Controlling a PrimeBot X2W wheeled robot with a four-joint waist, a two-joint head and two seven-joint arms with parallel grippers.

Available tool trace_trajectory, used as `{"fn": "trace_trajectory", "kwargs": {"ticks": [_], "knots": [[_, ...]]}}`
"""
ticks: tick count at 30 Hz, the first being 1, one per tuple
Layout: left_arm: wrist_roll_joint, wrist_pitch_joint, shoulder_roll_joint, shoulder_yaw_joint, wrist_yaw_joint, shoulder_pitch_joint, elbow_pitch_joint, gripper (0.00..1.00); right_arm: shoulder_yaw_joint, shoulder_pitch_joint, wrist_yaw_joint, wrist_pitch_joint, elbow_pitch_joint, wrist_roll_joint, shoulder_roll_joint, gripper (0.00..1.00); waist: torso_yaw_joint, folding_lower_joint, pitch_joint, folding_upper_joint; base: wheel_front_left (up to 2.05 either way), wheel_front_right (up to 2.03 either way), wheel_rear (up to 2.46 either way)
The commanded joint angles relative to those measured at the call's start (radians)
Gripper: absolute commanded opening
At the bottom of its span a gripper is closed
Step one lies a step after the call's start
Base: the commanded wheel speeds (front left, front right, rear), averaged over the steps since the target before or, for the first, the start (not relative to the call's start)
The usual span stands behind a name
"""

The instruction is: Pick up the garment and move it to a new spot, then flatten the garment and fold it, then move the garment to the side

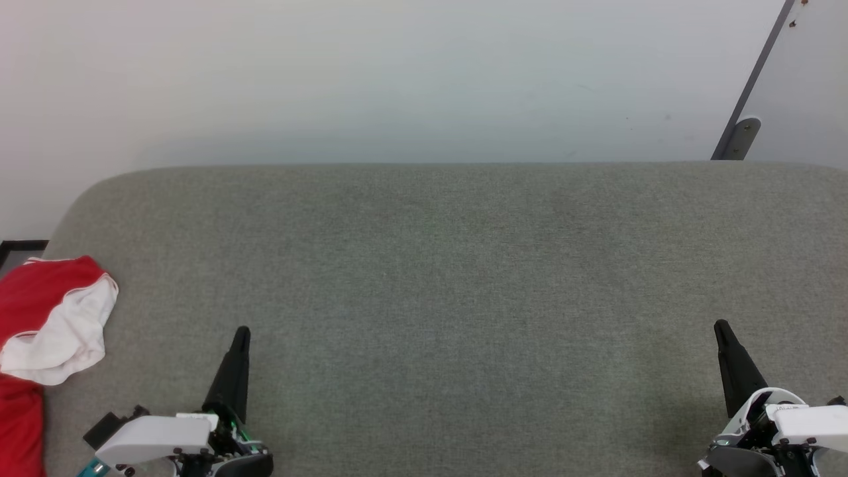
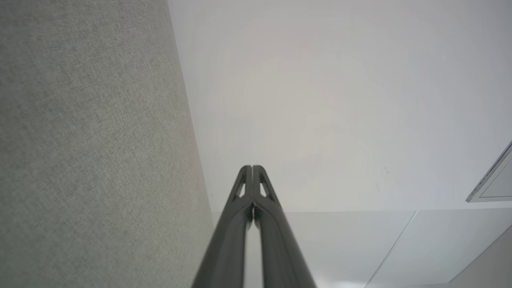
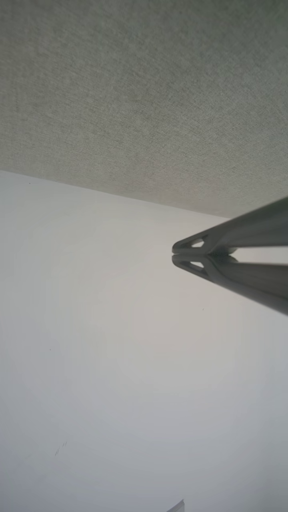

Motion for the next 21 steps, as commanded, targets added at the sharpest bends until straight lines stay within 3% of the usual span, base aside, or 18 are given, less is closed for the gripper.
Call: {"fn": "trace_trajectory", "kwargs": {"ticks": [1,11,12,21], "knots": [[-0.004,0.002,0.001,0.001,0.002,-0.008,-0.002,0.0,0.001,-0.002,-0.001,0.001,-0.002,0.002,0.004,0.0,0.0,0.0,0.0,0.0,0.0,0.0,0.0],[-0.004,0.002,0.001,0.001,0.002,-0.008,-0.002,0.0,0.001,-0.002,-0.001,0.001,-0.002,0.002,0.004,0.0,0.0,0.0,0.0,0.0,0.0,0.0,0.0],[0.0,0.0,0.0,0.0,0.0,0.002,0.003,1.0,0.0,0.001,0.0,0.0,0.003,0.0,0.0,1.0,0.0,0.0,0.0,0.0,0.0,0.0,0.0],[0.011,-0.018,-0.009,-0.017,0.0,0.042,0.027,1.0,0.014,0.032,0.0,-0.019,0.029,-0.014,0.003,1.0,0.0,0.0,0.0,0.0,0.0,0.0,0.0]]}}
